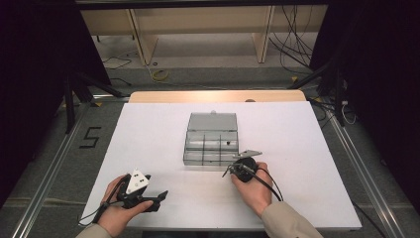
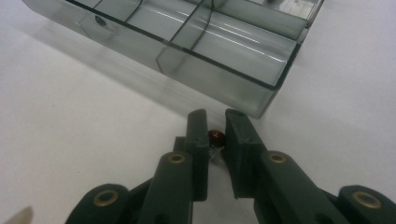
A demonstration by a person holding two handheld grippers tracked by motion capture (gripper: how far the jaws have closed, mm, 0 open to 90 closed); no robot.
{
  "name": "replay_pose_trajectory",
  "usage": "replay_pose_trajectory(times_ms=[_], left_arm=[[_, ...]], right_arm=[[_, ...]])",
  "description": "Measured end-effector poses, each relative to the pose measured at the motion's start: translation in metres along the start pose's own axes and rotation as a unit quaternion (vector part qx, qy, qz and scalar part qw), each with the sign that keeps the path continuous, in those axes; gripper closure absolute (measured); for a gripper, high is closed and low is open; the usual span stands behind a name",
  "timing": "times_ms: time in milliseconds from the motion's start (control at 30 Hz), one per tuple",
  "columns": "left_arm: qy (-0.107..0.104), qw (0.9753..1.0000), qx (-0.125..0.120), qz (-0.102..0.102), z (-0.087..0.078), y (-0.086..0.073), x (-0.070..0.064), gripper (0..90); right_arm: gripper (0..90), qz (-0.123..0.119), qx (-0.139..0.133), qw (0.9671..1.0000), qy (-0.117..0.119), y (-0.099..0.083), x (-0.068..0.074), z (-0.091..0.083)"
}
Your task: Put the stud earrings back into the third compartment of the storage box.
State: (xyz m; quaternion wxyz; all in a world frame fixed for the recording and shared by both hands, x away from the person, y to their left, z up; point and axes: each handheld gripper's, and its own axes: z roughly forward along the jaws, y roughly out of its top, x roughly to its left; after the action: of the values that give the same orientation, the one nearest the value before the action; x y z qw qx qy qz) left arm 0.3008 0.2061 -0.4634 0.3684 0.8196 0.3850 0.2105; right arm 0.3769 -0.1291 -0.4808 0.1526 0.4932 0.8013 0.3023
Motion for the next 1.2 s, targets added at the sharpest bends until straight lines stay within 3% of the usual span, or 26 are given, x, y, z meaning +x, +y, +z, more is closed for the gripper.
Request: replay_pose_trajectory(times_ms=[533,1200], left_arm=[[0.001,1.0000,0.000,0.000,0.000,0.000,0.000,20.3],[0.002,1.0000,-0.001,0.000,0.000,0.000,0.000,20.3]], right_arm=[[80.4,-0.001,-0.028,0.9994,0.020,0.008,-0.008,-0.022],[80.4,-0.002,-0.053,0.9984,0.019,0.014,-0.012,-0.035]])
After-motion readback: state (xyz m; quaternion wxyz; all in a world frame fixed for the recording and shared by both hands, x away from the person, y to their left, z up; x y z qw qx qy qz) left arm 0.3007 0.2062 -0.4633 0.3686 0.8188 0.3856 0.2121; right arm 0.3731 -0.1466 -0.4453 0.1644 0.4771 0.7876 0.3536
